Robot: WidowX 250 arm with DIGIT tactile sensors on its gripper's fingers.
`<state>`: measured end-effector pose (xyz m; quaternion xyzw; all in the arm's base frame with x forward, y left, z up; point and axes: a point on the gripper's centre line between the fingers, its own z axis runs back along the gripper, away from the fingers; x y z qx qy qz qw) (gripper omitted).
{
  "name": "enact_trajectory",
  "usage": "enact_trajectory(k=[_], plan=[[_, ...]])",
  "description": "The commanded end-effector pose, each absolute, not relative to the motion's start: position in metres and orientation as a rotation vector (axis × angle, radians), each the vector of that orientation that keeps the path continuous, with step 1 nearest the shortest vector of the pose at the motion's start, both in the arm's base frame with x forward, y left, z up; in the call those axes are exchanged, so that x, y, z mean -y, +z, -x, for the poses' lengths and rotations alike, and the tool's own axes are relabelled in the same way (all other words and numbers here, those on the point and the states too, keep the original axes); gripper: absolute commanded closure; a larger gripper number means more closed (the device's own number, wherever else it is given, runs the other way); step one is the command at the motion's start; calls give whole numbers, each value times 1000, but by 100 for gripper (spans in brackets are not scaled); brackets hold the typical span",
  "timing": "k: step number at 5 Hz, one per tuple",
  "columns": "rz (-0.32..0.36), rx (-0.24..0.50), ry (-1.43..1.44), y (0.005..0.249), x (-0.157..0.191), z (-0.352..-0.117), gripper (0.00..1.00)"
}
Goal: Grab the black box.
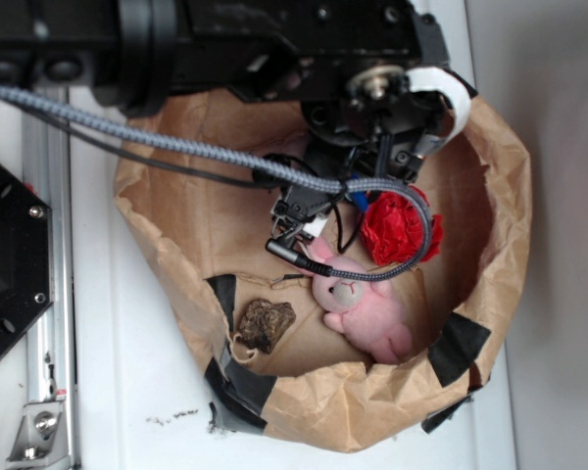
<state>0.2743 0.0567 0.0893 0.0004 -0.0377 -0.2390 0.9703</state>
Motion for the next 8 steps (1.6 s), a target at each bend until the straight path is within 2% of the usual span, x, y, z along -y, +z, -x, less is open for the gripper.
enact_trajectory(k=[1,2,7,8], plan=[[-45,85,-499,75,-77,-305,0],[-70,98,-508,64,-81,-304,0],[-87,124,-521,45,-82,-300,0],[-97,127,-502,30,-80,-303,0]])
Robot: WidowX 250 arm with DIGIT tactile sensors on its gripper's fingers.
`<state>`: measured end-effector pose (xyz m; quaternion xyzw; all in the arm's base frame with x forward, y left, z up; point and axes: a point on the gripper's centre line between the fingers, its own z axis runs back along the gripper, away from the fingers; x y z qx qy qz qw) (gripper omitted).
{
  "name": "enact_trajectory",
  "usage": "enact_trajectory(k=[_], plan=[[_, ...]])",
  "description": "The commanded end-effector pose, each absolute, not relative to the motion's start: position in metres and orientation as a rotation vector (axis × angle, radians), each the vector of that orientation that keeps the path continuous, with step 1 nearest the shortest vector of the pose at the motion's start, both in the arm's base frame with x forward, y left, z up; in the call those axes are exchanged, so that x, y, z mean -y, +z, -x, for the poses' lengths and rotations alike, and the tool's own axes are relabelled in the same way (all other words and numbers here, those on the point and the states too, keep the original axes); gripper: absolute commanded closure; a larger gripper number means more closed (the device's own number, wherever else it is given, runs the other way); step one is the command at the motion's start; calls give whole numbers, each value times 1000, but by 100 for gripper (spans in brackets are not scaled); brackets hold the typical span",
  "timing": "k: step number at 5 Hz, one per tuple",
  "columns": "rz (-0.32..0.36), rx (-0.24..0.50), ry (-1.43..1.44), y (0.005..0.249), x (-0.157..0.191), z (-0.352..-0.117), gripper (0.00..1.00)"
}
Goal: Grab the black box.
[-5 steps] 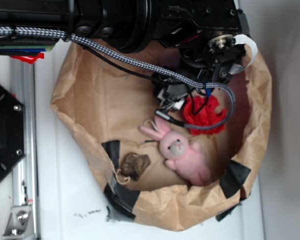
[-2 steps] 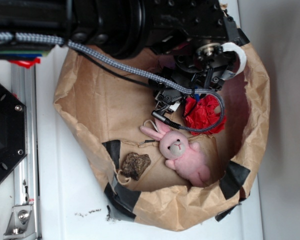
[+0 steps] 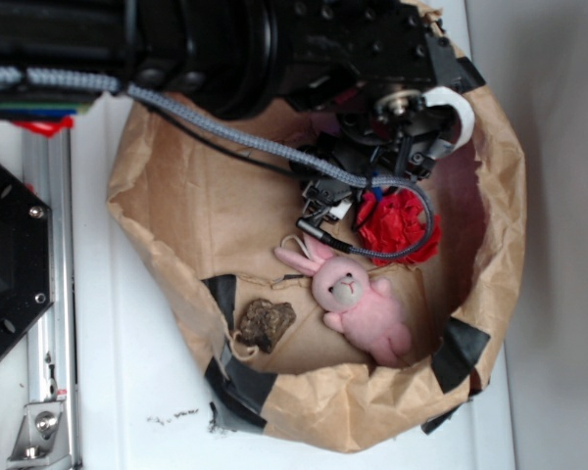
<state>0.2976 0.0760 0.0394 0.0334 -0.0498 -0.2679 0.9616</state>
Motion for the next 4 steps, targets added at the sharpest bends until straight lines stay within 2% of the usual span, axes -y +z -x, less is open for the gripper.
enact_trajectory(k=[1,2,3,4], plan=[[-106,111,-512,9,-77,-298,0],[-53,49,-543,4,-72,-289,0],[-28,25,-574,2,-66,-283,0],[11,-41,-600,2,-63,-279,0]])
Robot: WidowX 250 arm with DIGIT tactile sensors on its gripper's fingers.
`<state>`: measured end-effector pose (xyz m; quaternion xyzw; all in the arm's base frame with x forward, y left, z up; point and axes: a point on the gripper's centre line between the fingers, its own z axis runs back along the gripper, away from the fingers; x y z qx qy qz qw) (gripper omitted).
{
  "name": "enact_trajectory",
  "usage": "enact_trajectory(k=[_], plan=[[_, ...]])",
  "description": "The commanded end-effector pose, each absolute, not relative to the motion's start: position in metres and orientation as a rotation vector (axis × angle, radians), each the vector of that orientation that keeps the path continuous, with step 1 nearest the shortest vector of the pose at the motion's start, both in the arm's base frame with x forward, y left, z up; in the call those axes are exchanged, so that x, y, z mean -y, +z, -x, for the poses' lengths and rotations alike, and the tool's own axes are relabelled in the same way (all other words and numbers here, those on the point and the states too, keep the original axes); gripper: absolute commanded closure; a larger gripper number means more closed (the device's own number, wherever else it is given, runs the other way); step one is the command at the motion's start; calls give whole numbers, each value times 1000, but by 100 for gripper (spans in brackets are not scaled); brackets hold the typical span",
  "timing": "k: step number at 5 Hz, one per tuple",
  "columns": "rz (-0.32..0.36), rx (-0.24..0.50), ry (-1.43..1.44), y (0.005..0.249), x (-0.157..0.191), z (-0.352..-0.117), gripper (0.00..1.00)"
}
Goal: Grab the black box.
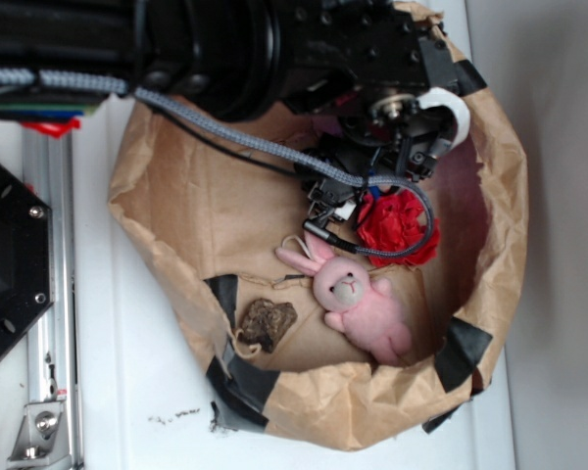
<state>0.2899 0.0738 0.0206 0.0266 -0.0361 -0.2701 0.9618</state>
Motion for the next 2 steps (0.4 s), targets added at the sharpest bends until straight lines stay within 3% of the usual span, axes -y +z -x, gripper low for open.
enact_trajectory(k=[1,2], plan=[[28,-58,-639,3,-60,-268,0],[32,-63,-687,5,-56,-257,0]])
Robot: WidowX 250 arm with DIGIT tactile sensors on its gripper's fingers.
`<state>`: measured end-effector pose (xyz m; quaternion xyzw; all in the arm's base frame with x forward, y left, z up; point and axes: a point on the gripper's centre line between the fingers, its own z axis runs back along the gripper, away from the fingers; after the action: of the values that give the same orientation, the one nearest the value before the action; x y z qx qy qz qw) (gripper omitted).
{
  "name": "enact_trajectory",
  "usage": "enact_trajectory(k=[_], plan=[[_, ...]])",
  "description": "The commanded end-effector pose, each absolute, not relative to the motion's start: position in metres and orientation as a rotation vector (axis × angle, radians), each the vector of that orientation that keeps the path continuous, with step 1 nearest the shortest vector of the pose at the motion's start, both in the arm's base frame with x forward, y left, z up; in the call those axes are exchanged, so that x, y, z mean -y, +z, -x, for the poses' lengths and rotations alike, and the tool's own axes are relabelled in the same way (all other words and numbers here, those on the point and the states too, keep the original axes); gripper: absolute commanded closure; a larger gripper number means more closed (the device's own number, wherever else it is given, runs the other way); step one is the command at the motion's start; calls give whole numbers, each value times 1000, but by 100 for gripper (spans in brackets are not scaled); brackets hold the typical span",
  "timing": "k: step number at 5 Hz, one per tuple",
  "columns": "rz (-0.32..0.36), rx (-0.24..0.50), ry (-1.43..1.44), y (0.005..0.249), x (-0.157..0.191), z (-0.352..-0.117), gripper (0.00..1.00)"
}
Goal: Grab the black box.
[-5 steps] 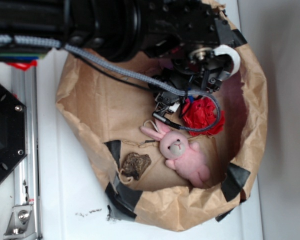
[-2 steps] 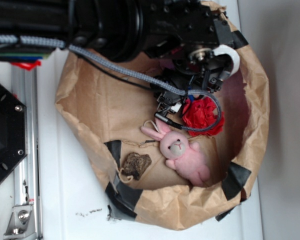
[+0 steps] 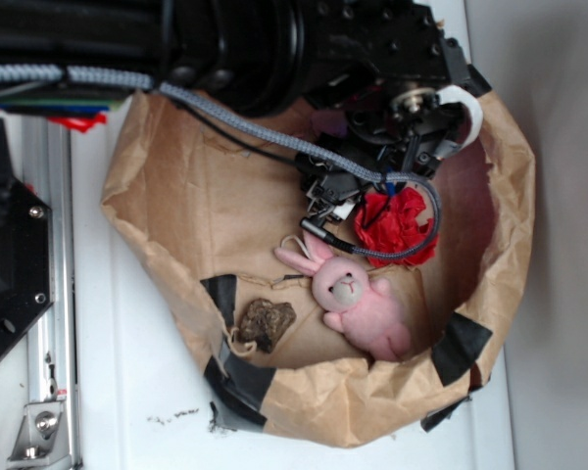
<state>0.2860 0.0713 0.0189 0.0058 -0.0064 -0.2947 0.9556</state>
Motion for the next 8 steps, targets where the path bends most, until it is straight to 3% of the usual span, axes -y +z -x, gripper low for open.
enact_trajectory(k=[1,3,4,6,8], plan=[[56,-102,-792,12,-52,-239,0],[74,-98,-818,23,-54,-234,0],[70,-72,-788,23,-54,-232,100],[79,-40,-729,37,-58,-246,100],[118,2,-588,73,-73,-268,100]])
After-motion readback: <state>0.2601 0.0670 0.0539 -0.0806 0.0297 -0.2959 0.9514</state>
